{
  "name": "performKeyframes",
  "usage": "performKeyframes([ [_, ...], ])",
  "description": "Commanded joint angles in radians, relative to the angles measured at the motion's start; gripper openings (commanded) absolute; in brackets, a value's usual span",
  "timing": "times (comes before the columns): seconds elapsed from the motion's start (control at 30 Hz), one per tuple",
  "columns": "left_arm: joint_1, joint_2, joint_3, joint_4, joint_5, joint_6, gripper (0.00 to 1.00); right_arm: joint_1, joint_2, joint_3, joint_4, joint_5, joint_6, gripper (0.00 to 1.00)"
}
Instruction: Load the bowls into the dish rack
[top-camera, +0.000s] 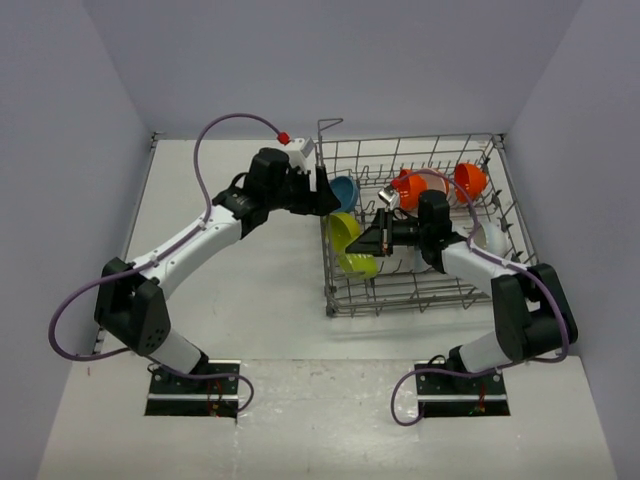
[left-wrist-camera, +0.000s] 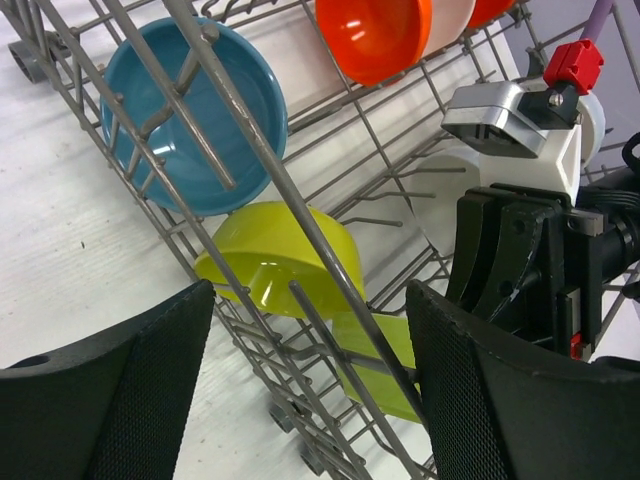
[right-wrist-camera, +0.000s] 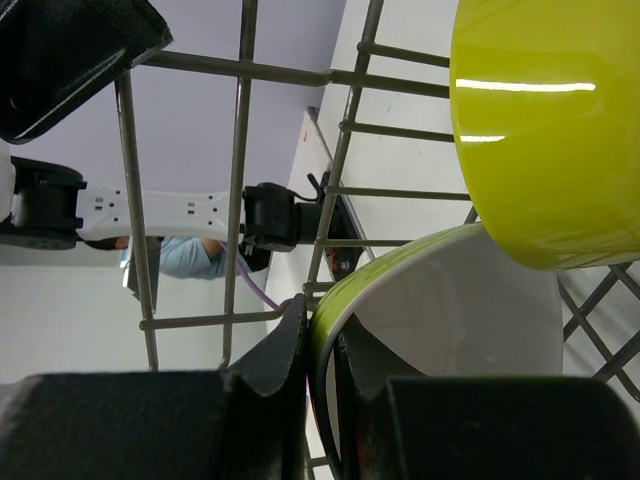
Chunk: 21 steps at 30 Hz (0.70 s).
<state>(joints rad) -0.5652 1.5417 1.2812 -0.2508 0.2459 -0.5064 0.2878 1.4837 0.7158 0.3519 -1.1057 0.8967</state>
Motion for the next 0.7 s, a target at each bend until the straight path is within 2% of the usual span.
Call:
performKeyframes([
  [0.0,0.007,0.023,0.030,0.034,-0.008,0.000,0.78,-0.012,0.024,-0.006,-0.021,0.001,-0.016,0.00],
  [0.17,0.005,0.028,0.024,0.048,-0.005,-0.004,0.76,-0.019,0.039,-0.003,0.025,0.024,0.070,0.00],
  [0.27,0.007,0.028,0.018,0.064,0.000,-0.011,0.71,-0.032,0.066,-0.053,0.244,0.052,0.302,0.00],
  [0.3,0.007,0.031,0.015,0.067,0.000,-0.012,0.70,-0.032,0.069,-0.064,0.299,0.073,0.326,0.00],
  [0.4,0.005,0.037,0.007,0.074,-0.008,-0.023,0.61,-0.035,0.070,-0.084,0.283,0.168,0.361,0.01],
  [0.5,0.005,0.044,0.004,0.076,-0.023,-0.035,0.57,-0.038,0.047,-0.140,0.303,0.272,0.433,0.04],
  [0.67,0.007,0.064,-0.003,0.096,-0.034,-0.060,0.52,-0.038,-0.022,-0.213,0.274,0.391,0.438,0.10],
])
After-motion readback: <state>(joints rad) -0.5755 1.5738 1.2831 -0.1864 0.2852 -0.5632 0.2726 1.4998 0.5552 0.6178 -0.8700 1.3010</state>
